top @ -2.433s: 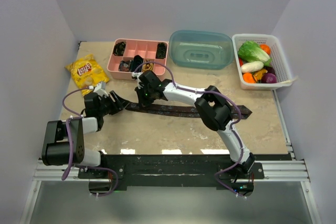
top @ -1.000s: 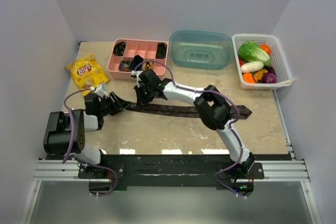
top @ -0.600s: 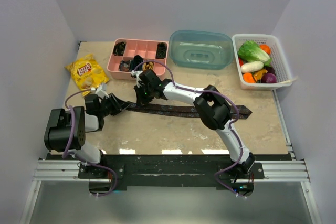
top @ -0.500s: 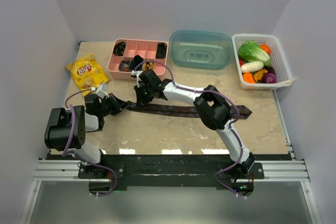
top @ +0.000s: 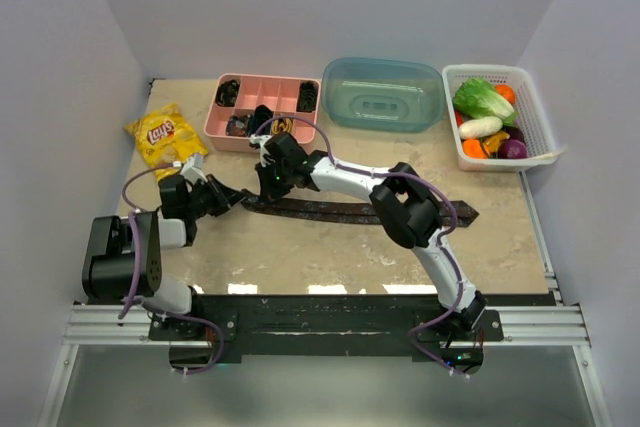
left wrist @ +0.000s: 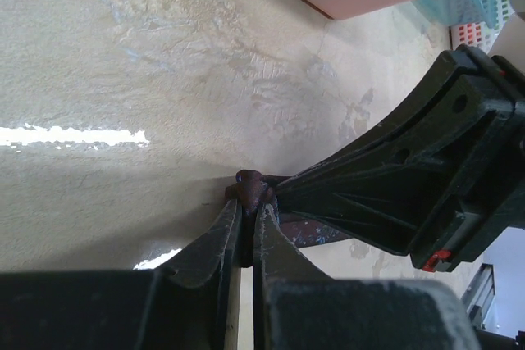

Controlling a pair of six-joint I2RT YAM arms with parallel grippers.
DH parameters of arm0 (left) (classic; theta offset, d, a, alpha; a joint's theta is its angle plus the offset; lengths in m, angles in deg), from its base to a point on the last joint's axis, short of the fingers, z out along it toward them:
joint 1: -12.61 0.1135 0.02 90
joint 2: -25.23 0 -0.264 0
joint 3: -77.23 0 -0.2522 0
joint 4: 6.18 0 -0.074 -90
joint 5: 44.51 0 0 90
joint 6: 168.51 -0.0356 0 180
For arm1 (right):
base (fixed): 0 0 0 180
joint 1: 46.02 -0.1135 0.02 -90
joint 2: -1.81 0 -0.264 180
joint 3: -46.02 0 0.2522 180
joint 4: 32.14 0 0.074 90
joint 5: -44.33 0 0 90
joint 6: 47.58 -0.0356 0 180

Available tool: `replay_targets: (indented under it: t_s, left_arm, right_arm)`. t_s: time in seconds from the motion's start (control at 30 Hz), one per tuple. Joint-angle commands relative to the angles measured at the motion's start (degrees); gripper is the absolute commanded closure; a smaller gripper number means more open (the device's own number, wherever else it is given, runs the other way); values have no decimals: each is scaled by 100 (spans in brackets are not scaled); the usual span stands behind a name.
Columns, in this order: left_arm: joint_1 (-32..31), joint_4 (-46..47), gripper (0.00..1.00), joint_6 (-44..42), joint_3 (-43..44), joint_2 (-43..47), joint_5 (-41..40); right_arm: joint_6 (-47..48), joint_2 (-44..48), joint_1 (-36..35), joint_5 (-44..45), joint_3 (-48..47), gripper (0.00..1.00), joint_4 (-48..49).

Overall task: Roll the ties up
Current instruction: Roll the tie at the center of the board.

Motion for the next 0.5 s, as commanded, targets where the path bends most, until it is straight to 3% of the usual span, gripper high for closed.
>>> replay_targets:
  t_s: [0.0, 0.47]
  left_arm:
    - [1, -523, 100, -430, 299, 508, -288]
    - [-667, -1376, 100, -729, 695, 1018, -904]
  right_arm:
    - [66, 325, 3, -32, 18, 100, -71]
    - [-75, 43, 3, -190, -132, 100, 79]
